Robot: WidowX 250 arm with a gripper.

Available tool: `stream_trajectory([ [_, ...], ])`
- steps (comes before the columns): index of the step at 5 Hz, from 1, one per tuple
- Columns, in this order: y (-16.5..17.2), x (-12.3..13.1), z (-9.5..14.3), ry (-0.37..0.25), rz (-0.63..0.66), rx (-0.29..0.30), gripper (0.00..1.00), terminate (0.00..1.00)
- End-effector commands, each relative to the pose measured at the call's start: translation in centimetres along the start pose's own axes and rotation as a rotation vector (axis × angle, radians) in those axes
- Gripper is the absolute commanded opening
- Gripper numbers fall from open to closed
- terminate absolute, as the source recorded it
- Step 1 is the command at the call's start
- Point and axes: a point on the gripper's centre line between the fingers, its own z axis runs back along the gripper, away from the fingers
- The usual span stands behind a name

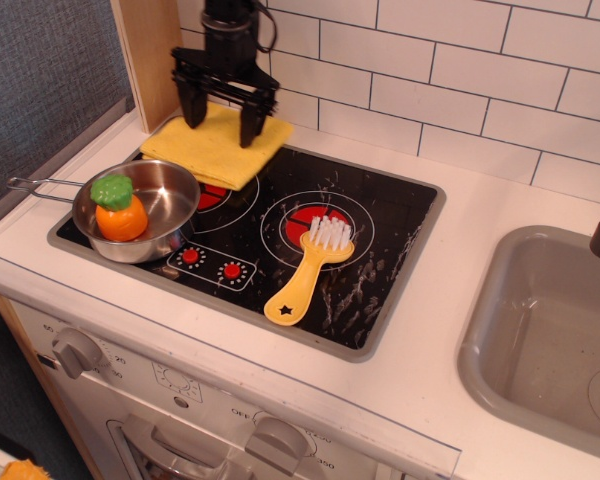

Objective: Move the yellow cloth behind the metal pot.

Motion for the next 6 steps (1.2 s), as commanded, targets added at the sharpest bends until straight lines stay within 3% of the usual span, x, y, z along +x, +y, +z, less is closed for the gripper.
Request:
stream_trajectory([
  [1,1.1,0.2,5.6,-0.131,-0.026,-0.093,1.00,0.00],
  [2,1.0,-0.3,8.6,-0.173,-0.039,-0.168,1.00,0.00],
  [3,1.3,-1.1,9.2,-0.163,-0.042,-0.213,1.00,0.00],
  [6,1.0,-1.6,9.1,-0.154,-0.048,-0.209,1.00,0.00],
])
